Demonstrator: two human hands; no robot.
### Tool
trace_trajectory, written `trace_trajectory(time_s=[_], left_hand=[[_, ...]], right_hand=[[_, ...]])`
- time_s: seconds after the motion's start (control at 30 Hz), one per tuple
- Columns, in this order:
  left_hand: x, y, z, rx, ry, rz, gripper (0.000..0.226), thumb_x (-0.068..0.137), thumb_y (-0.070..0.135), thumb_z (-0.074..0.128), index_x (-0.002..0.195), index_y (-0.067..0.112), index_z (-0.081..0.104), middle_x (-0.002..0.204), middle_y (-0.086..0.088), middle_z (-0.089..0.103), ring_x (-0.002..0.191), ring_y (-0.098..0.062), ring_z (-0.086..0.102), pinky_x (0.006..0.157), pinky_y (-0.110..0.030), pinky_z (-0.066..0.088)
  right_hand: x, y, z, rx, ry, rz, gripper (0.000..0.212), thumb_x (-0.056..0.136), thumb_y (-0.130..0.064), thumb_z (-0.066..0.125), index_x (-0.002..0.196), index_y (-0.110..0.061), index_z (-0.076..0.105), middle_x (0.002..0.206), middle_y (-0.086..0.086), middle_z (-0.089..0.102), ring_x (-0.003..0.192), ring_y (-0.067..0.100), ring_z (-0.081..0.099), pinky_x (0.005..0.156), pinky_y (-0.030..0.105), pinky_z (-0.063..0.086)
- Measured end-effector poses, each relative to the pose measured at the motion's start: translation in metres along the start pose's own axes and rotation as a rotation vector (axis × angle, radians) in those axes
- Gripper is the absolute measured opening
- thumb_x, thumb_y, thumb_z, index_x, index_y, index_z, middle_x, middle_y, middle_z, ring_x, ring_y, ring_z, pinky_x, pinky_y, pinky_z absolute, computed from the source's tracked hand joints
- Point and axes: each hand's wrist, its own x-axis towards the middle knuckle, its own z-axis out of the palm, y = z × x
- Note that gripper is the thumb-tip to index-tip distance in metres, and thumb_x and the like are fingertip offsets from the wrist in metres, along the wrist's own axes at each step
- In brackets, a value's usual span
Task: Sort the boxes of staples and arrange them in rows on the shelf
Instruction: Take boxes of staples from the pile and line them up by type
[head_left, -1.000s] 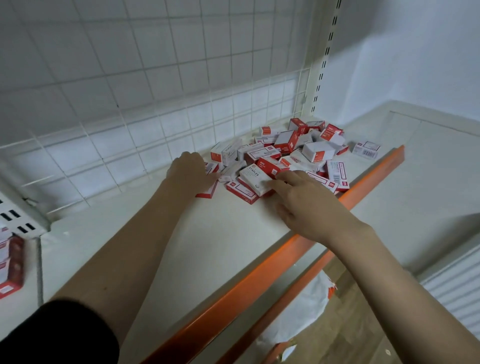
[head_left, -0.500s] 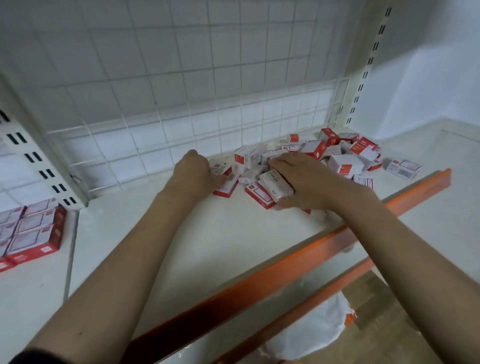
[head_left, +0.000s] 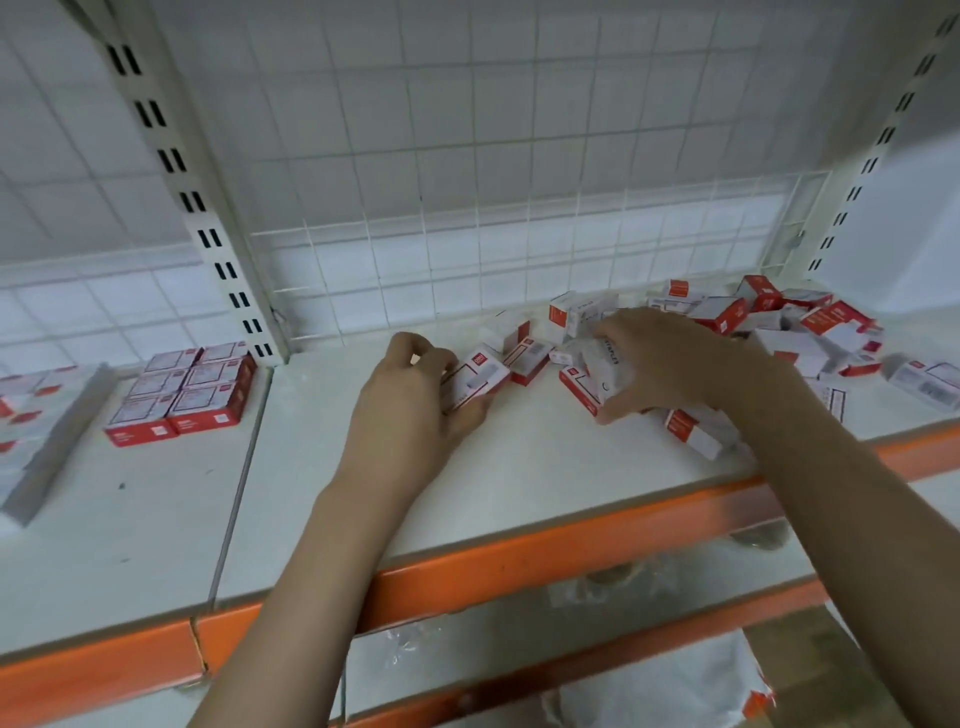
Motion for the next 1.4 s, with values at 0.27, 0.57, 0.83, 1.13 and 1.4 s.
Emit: trace_trajectory(time_s=[0.27,0.57,0.83,1.13,1.4], left_hand=[[-0.039,0.005,0.002,-0.17,0.089,-0.008,0.038,0.074,0.027,0.067,0.107,0.01,0.06,0.098,-0.002,0.063,0.081,-0.008,0.052,0.066,-0.013,0.036],[-0.082,-0.018,-0.016,-0.126,0.053,-0.139,0.05,0.072,0.021,0.063,0.119,0.004,0.057,0.105,-0.005,0.06,0.093,-0.008,0.05,0.081,-0.004,0.031],[-0.103,-0.059,-0.049,0.039,0.055,-0.181,0.048,0.073,0.036,0.053,0.113,0.012,0.063,0.101,-0.002,0.064,0.086,-0.027,0.056,0.075,-0.038,0.049],[-0.112,-0.151,-0.118,0.136,0.038,-0.143,0.049,0.075,0.039,0.049,0.113,0.011,0.064,0.102,-0.005,0.066,0.084,-0.031,0.055,0.072,-0.041,0.049],[-0.124,-0.228,-0.184,0.174,0.001,-0.082,0.05,0.078,0.039,0.044,0.112,0.009,0.064,0.103,-0.006,0.067,0.08,-0.033,0.054,0.069,-0.043,0.049]], right_hand=[[-0.044,-0.043,0.015,0.281,0.17,-0.051,0.083,0.071,-0.049,0.072,0.137,-0.022,0.028,0.137,-0.006,0.034,0.121,0.019,0.041,0.091,0.034,0.039],[-0.037,-0.073,0.046,0.444,0.211,-0.183,0.073,0.073,0.004,0.055,0.133,-0.035,0.039,0.134,-0.004,0.027,0.124,0.015,0.031,0.094,0.031,0.038],[-0.014,-0.126,0.051,0.499,0.181,-0.318,0.055,0.09,-0.016,0.056,0.135,-0.041,0.039,0.125,-0.01,0.045,0.116,0.006,0.04,0.091,0.018,0.033],[0.013,-0.231,0.043,0.504,0.255,-0.283,0.059,0.088,-0.018,0.059,0.138,-0.035,0.034,0.127,-0.003,0.051,0.115,0.017,0.047,0.094,0.037,0.04],[0.024,-0.321,0.034,0.456,0.323,-0.207,0.047,0.082,-0.01,0.062,0.125,-0.024,0.049,0.117,-0.006,0.057,0.108,0.017,0.045,0.086,0.032,0.035]])
